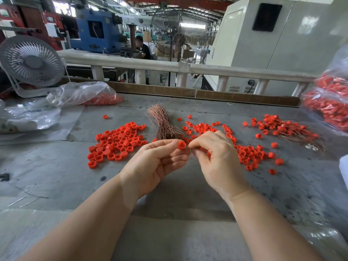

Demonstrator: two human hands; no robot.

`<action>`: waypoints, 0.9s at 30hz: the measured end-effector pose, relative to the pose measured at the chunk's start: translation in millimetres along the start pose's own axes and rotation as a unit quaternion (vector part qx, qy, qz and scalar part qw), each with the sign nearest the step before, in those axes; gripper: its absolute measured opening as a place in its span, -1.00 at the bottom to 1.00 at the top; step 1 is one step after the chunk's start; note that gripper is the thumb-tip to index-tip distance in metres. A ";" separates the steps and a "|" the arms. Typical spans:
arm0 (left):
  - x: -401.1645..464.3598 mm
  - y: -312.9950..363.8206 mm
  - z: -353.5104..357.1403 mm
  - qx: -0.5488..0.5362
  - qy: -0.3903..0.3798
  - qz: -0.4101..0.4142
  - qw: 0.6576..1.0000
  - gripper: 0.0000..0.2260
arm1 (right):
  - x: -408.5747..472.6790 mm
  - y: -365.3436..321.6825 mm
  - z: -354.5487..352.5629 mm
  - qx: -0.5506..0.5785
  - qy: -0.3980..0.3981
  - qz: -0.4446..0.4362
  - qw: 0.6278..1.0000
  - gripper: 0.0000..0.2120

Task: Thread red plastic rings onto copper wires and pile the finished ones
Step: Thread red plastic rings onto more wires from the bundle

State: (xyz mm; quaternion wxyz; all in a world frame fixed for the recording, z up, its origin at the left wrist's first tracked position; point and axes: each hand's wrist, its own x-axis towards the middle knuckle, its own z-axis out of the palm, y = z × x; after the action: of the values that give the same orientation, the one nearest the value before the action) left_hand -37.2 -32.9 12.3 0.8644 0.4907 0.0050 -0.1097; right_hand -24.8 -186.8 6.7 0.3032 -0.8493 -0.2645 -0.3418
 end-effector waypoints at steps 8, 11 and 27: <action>-0.5 0.0 -0.6 -0.017 -0.013 0.000 1.000 -0.81 | 0.2 0.0 -0.1 0.013 0.009 0.004 1.000 -0.89; -0.1 -0.6 -0.5 -0.024 -0.022 0.005 0.999 -0.81 | 0.3 0.0 -0.7 0.018 0.010 0.009 1.000 -0.90; 1.0 -2.0 0.7 -0.029 -0.007 0.023 0.999 -0.82 | 0.2 -0.1 0.4 0.038 0.022 0.015 0.999 -0.94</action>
State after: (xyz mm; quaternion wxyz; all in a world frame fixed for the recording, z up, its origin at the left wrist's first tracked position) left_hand -36.7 -34.7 10.9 0.8806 0.4646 -0.0091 -0.0930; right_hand -24.5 -186.4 6.6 0.3456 -0.8335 -0.2580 -0.3453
